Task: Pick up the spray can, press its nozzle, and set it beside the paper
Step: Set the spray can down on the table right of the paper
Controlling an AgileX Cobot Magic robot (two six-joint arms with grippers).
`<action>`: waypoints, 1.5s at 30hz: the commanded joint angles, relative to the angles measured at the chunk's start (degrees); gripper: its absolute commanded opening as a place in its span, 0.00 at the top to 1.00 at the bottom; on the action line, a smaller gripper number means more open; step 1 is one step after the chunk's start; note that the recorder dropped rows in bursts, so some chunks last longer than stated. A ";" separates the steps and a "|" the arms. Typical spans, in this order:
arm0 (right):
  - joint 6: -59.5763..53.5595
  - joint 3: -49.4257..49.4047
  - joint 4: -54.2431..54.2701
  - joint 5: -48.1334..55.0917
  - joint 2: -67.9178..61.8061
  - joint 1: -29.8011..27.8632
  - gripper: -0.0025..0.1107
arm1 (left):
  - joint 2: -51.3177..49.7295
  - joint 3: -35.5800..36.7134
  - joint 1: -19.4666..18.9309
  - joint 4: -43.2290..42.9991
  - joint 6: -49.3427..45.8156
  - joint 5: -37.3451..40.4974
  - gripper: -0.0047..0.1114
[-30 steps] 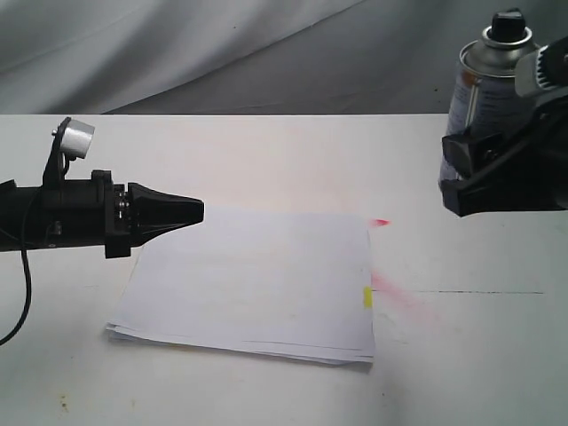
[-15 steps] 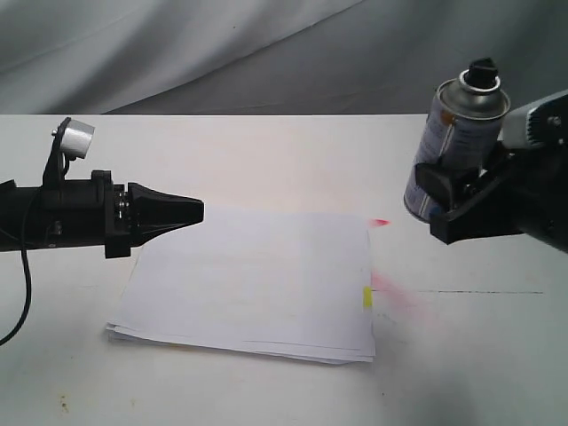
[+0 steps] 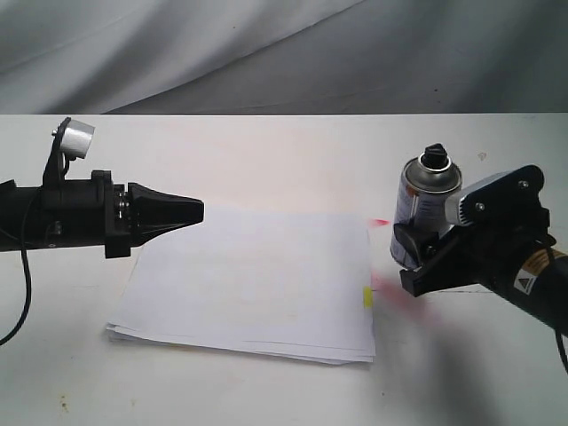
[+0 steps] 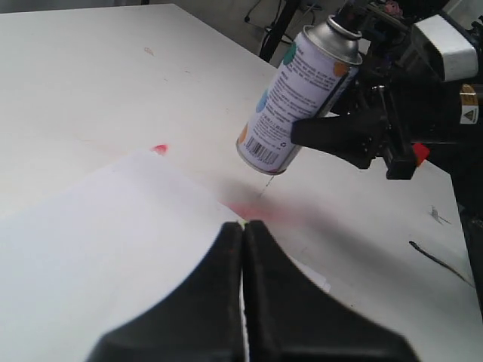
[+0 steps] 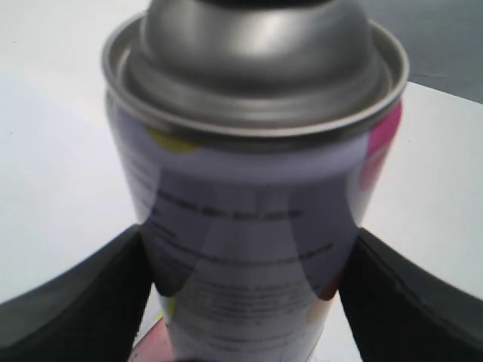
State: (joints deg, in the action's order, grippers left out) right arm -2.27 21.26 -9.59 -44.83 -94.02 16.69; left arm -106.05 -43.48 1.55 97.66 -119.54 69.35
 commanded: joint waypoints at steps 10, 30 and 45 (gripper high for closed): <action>-0.98 0.17 2.94 -17.31 -11.93 -0.20 0.98 | 0.53 0.45 0.09 0.33 -0.31 0.61 0.96; -0.98 0.17 2.70 -16.04 -13.27 -0.20 0.98 | 0.53 0.45 0.09 0.33 -0.31 0.61 0.96; -0.50 0.17 2.70 -15.31 -13.27 -0.10 0.52 | 0.53 0.45 0.09 0.33 -0.31 0.61 0.96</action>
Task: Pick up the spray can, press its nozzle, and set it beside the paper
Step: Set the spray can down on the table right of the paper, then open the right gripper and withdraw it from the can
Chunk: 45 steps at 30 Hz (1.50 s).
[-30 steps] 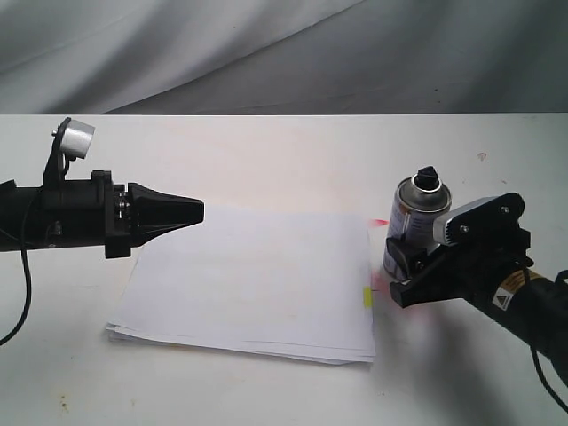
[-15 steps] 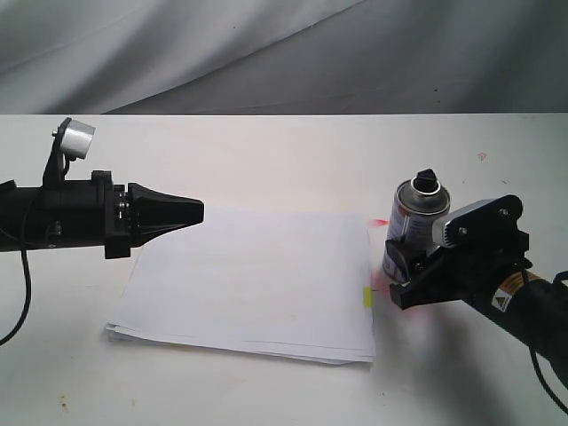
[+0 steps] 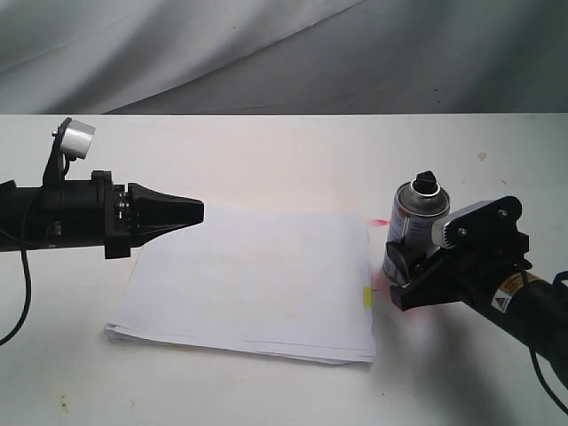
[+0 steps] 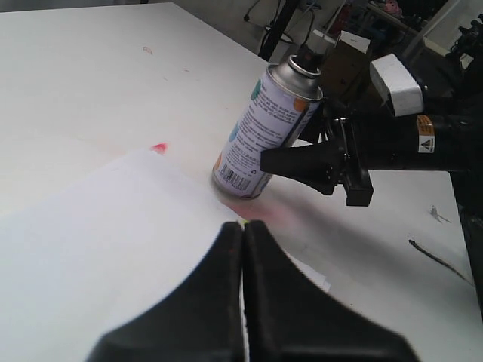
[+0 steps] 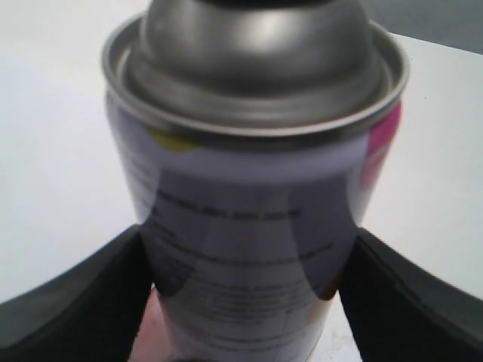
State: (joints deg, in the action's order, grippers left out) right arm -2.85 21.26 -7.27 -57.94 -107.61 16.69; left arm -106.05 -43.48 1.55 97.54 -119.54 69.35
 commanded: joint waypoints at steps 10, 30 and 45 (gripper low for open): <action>-0.16 0.17 0.62 -2.43 0.32 -0.10 0.27 | 0.53 0.45 0.09 0.45 -0.31 0.61 0.96; 5.89 -1.44 0.08 13.49 31.57 3.01 0.16 | 0.53 0.45 0.09 0.45 -0.31 0.61 0.96; 12.16 -1.44 -2.02 52.47 77.53 11.36 0.47 | 0.53 0.45 0.09 0.45 -0.31 0.61 0.96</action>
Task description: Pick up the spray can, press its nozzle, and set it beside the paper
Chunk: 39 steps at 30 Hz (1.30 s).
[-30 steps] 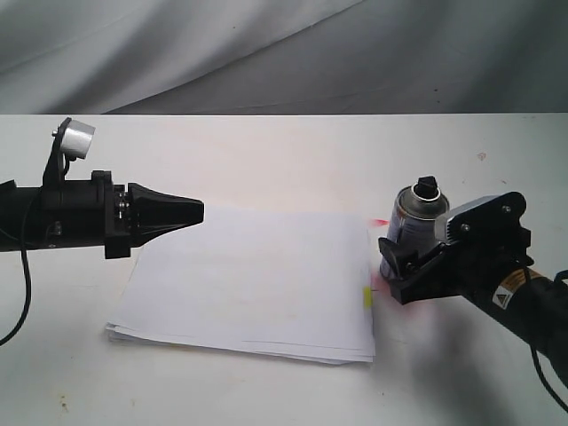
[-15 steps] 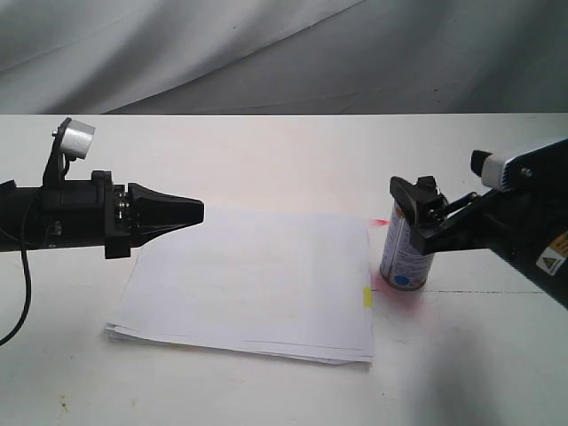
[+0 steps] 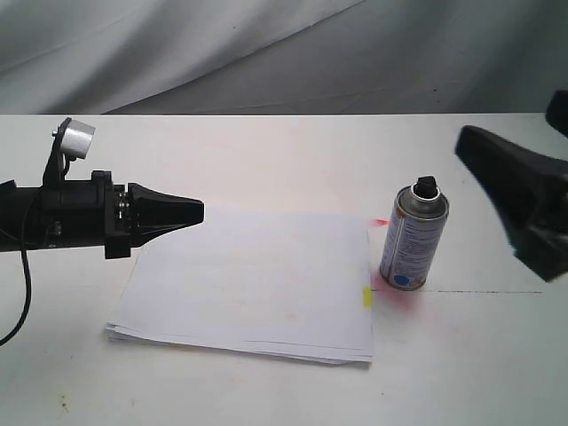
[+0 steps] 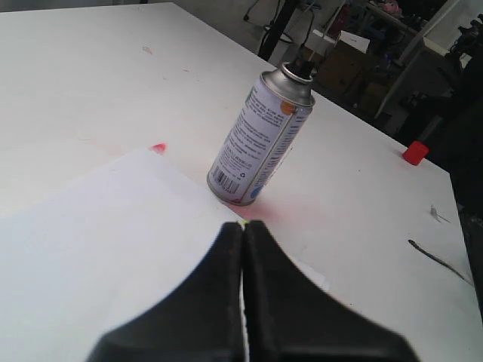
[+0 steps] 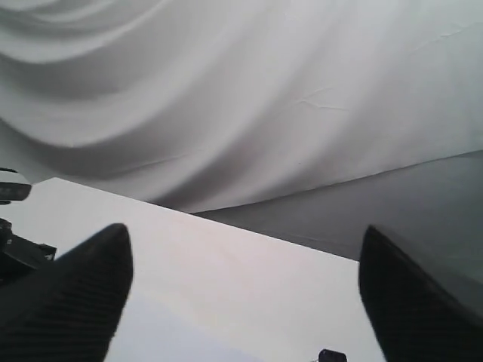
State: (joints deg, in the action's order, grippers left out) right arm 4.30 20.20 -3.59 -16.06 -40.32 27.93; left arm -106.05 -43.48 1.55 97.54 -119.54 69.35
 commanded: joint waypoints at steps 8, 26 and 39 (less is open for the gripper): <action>13.11 -0.38 -11.44 26.00 28.68 0.12 0.88 | 0.53 0.45 0.09 0.45 -0.31 0.61 0.96; 13.11 -0.63 -7.67 41.96 34.34 0.12 0.98 | 0.53 0.45 0.09 0.45 -0.31 0.61 0.96; 14.34 -15.64 -10.10 26.60 40.32 -5.76 0.98 | 0.53 0.45 0.09 0.45 -0.31 0.61 0.96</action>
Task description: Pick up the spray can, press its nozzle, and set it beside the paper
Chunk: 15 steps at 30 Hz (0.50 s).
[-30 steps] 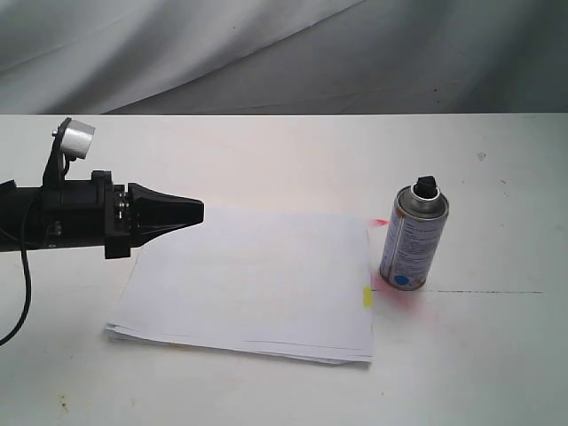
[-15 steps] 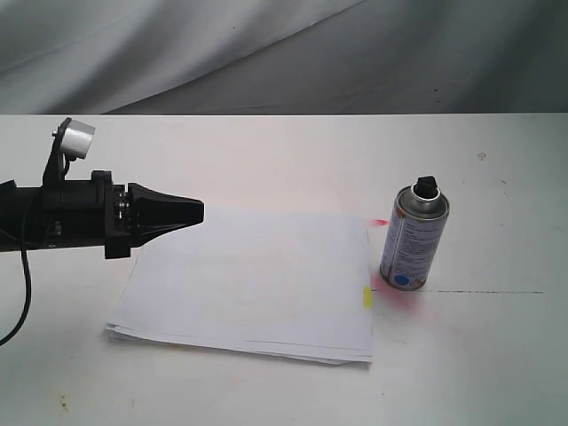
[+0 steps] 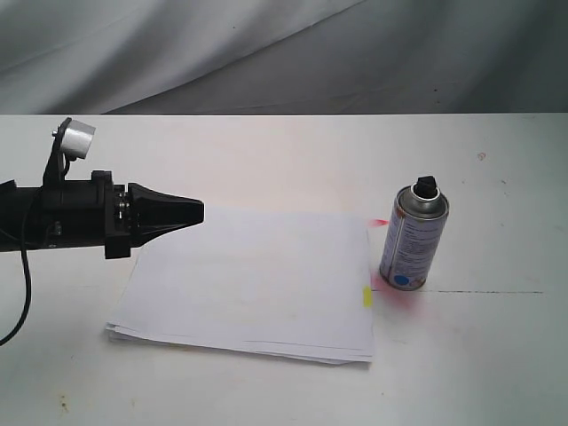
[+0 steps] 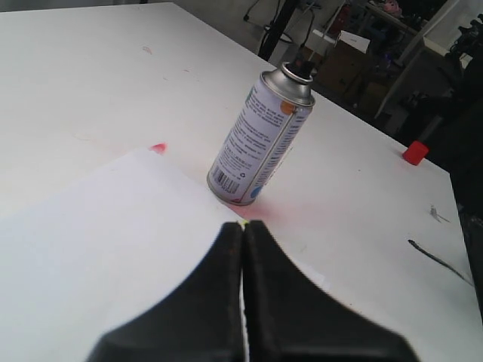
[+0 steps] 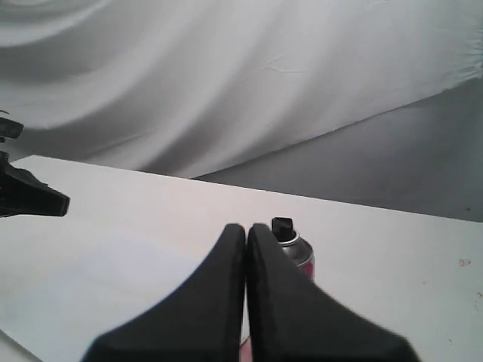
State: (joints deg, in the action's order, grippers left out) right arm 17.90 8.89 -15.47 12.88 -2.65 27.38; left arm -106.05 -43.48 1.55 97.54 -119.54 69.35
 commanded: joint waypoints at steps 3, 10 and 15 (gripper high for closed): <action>0.75 -5.76 2.28 -4.16 2.65 -9.95 0.98 | 0.53 0.45 0.09 0.97 -0.31 0.61 0.96; 0.75 -8.81 6.85 -4.59 2.65 -10.80 0.98 | 0.53 0.45 0.09 0.86 -0.31 0.61 0.96; 0.75 -8.80 7.42 -4.69 2.65 -10.80 0.98 | 0.53 0.45 0.09 0.86 -0.31 0.61 0.96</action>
State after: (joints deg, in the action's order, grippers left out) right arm 18.62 0.30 -8.37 9.00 -0.35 16.94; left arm -106.05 -43.48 1.55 97.54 -119.54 69.35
